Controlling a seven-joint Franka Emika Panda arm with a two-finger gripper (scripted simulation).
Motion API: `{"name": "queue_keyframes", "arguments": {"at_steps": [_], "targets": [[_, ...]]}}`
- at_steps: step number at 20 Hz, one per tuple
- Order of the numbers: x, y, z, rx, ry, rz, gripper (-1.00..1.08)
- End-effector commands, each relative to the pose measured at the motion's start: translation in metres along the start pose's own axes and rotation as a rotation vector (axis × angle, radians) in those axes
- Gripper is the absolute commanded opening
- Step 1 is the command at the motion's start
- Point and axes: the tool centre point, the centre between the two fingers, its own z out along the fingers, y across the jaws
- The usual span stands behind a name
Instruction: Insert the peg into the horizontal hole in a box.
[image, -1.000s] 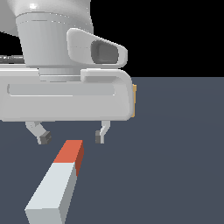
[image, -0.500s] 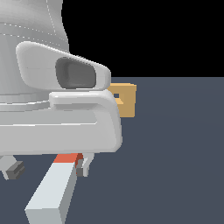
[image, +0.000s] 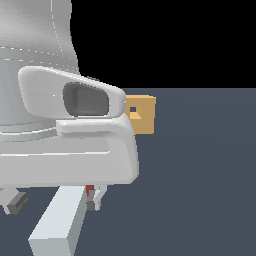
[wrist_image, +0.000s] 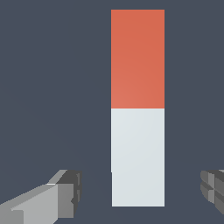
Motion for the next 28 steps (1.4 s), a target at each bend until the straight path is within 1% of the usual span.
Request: {"name": "queue_keyframes", "arguments": {"at_steps": [1,7,12,13,24,28], "targets": [[0.000,-0.001,0.009,0.001,0.001,-0.001,1.00],[0.000,-0.001,0.035,0.000,0.001,-0.001,1.00],[0.000,0.000,0.041,0.000,0.001,-0.002,1.00],[0.000,0.000,0.041,0.000,0.001,-0.002,-1.00],[0.000,0.000,0.041,-0.001,0.001,-0.002,-1.00],[0.008,0.005,0.039,0.000,0.001,-0.002,-1.00]]}}
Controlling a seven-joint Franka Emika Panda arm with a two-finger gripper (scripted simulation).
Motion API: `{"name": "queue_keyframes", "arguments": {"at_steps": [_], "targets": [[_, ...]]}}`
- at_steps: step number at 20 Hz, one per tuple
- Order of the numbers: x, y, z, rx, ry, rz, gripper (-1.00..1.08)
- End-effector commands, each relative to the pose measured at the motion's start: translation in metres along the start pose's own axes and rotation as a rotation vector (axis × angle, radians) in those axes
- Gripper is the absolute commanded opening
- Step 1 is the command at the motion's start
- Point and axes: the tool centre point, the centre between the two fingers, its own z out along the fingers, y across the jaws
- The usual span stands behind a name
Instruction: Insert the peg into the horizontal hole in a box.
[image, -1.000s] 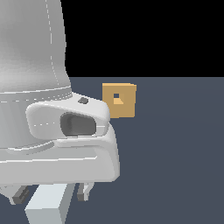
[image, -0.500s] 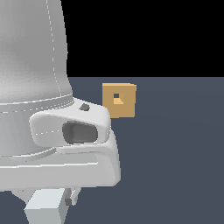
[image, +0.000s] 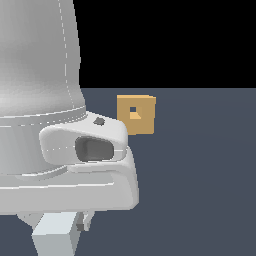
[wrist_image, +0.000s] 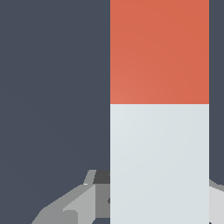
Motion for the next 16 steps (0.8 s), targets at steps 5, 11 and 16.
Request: {"name": "queue_keyframes", "arguments": {"at_steps": [5,11,16], "targets": [[0.028,0.016,-0.009,-0.002,0.000,-0.005,-1.00],[0.078,0.044,-0.023,-0.002,-0.001,-0.010,-1.00],[0.130,0.073,-0.038,-0.002,-0.001,-0.016,-1.00]]}}
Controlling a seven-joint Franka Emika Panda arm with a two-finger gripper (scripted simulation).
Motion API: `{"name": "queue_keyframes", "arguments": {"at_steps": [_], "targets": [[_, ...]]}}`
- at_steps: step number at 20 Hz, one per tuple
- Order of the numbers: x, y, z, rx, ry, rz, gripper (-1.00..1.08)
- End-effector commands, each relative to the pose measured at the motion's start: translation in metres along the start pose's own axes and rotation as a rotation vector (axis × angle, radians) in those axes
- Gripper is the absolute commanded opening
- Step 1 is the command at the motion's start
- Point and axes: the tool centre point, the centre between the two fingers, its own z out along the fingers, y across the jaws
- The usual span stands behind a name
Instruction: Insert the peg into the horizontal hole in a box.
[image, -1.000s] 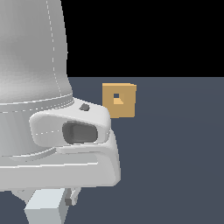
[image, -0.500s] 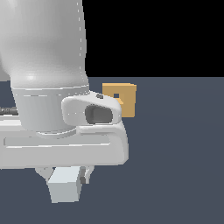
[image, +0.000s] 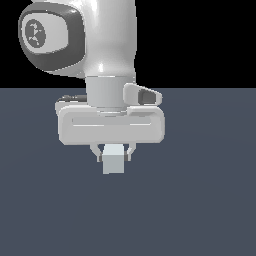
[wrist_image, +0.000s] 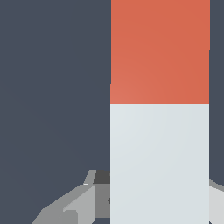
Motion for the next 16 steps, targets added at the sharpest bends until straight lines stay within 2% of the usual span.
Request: {"name": "queue_keyframes", "arguments": {"at_steps": [1,9,16], "targets": [[0.027,0.016,-0.009,-0.002,-0.001,-0.003,-1.00],[0.095,0.058,-0.029,-0.002,0.000,-0.011,-1.00],[0.123,0.077,-0.038,-0.002,0.000,-0.014,-1.00]]}}
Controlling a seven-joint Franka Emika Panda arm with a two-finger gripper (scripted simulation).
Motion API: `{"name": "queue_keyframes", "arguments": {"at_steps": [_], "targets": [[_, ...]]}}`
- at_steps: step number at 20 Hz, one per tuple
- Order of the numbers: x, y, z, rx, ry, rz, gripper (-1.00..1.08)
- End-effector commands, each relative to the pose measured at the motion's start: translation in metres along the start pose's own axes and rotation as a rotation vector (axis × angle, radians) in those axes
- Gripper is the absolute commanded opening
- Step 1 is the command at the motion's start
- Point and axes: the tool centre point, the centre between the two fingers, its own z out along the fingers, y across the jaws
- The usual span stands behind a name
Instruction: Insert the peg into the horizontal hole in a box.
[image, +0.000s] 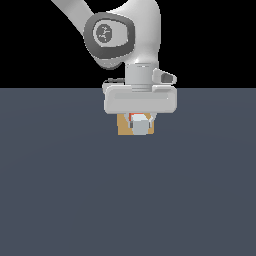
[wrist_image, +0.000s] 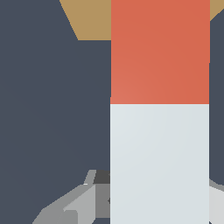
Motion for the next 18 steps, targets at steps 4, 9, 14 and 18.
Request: {"name": "queue_keyframes", "arguments": {"at_steps": [4,9,14,18], "targets": [[0.0090,0.0082,-0.0043,-0.002,0.000,0.001,-1.00],[0.0088,0.0085,-0.0041,-0.002,0.000,0.000,-1.00],[0.0088,0.0097,-0.0059,-0.004,0.001,-0.003,-1.00],[0.0092,0.0087,-0.0042,-0.001,0.000,-0.002,-1.00]]}}
